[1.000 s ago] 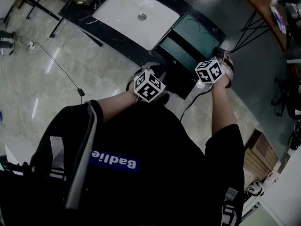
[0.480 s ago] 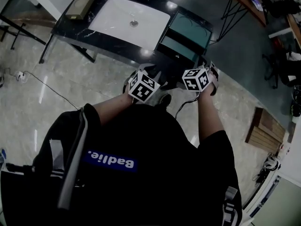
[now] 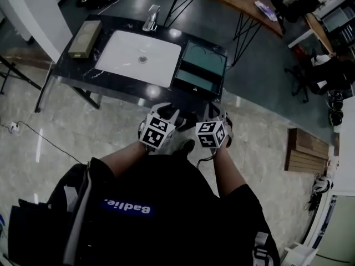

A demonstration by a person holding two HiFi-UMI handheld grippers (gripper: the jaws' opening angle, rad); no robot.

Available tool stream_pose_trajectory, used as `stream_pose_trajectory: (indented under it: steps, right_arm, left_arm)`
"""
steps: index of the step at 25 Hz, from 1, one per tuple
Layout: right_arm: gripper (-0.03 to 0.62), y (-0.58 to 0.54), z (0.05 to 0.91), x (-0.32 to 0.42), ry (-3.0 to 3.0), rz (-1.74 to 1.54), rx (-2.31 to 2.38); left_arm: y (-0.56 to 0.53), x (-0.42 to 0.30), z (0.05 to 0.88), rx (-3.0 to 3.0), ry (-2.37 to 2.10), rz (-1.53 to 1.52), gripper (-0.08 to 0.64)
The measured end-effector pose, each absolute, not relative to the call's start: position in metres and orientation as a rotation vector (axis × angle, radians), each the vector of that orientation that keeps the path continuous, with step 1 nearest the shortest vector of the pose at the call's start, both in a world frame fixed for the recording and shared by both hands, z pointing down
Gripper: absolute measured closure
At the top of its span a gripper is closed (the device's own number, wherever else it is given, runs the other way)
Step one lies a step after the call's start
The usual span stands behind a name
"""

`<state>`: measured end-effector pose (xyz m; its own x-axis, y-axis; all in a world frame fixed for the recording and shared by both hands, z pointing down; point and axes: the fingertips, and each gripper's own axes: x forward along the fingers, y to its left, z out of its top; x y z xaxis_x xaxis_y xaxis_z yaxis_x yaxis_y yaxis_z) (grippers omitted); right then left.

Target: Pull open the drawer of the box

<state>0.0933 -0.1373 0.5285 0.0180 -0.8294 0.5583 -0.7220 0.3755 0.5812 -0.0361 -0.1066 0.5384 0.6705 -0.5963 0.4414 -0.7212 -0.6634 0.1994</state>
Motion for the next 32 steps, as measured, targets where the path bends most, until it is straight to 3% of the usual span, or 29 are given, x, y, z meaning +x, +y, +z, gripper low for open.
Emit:
stream_pose_trajectory:
  steps: [17, 20, 32]
  right_arm:
    - [0.592, -0.047, 0.434, 0.078, -2.415, 0.139, 1.594]
    - [0.592, -0.026, 0.418, 0.082, -2.527, 0.182, 1.562]
    - [0.592, 0.000, 0.376, 0.103, -2.709, 0.215, 1.543]
  left_arm:
    - [-0.052, 0.005, 0.422, 2.809, -1.012, 0.205, 0.483]
    - [-0.034, 0.025, 0.403, 2.882, -0.966, 0.185, 0.558]
    - [-0.004, 0.064, 0.363, 2.998, -0.967, 0.016, 0.558]
